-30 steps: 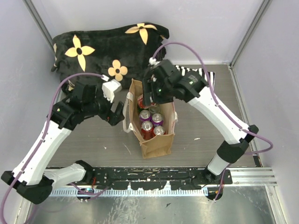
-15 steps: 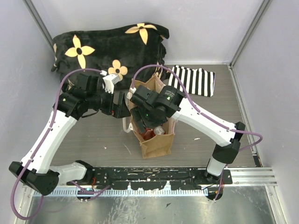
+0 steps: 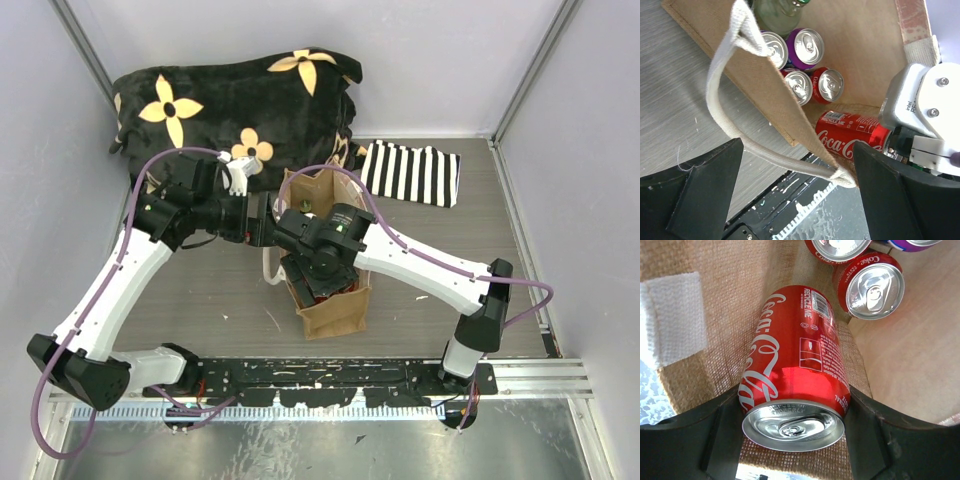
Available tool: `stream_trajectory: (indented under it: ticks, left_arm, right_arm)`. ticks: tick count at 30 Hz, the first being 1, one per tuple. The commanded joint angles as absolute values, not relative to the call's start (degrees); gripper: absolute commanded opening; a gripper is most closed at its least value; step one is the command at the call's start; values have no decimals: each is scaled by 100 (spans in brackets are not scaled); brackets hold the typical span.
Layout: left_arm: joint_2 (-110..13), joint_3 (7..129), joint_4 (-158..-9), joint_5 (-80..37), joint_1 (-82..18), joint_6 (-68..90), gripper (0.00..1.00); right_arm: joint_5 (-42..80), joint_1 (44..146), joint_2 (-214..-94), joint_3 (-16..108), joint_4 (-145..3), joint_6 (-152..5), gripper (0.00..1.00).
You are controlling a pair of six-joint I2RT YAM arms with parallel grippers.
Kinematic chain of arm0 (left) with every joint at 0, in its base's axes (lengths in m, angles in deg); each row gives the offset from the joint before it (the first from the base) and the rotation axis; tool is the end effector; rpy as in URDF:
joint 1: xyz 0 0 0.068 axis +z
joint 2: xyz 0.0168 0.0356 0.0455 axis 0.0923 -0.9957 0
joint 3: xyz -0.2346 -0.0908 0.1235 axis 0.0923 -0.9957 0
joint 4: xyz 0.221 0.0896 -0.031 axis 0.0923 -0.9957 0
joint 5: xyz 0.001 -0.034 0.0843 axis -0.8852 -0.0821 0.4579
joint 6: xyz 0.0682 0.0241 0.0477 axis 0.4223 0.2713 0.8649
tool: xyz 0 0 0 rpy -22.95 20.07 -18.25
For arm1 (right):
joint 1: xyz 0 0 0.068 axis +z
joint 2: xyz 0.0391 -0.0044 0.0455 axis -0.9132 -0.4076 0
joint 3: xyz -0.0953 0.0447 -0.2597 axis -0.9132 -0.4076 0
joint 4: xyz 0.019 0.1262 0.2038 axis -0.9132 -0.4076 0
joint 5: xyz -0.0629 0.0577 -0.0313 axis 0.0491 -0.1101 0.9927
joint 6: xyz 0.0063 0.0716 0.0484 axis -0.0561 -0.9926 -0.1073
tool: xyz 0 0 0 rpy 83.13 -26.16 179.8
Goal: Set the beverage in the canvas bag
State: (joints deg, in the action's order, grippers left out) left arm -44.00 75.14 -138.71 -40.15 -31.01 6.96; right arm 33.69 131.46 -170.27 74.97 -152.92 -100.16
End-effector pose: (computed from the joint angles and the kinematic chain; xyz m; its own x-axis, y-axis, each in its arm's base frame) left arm 0.2050 -0.1370 0.3616 -0.7944 0.1140 -0.5967 0.4779 0.7236 -0.4980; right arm 0.1348 0.2748 0.3261 -0.8246 -0.4942 -0.2751 -0.5253 0.8495 0.0485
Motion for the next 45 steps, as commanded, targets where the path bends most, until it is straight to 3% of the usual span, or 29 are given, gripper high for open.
stream_trajectory:
  ticks: [1, 26, 41, 45]
  left_arm:
    - [-4315, 7362, -13806, -3878, -3035, 650, 98]
    - [-4163, 6957, -13822, -3405, -2744, 628, 98]
    - [-4049, 6904, -13849, -3417, -2744, 734, 98]
    - [-4024, 6882, -13851, -3451, -2745, 771, 98]
  right_arm:
    - [3079, 13195, -16790, 7439, -15021, -10100, 1]
    - [2213, 13195, -17140, 6298, -14362, -9782, 1]
    - [2372, 13190, -17271, 5365, -13685, -9818, 1]
    - [2681, 13186, -17280, 5262, -13620, -9893, 9]
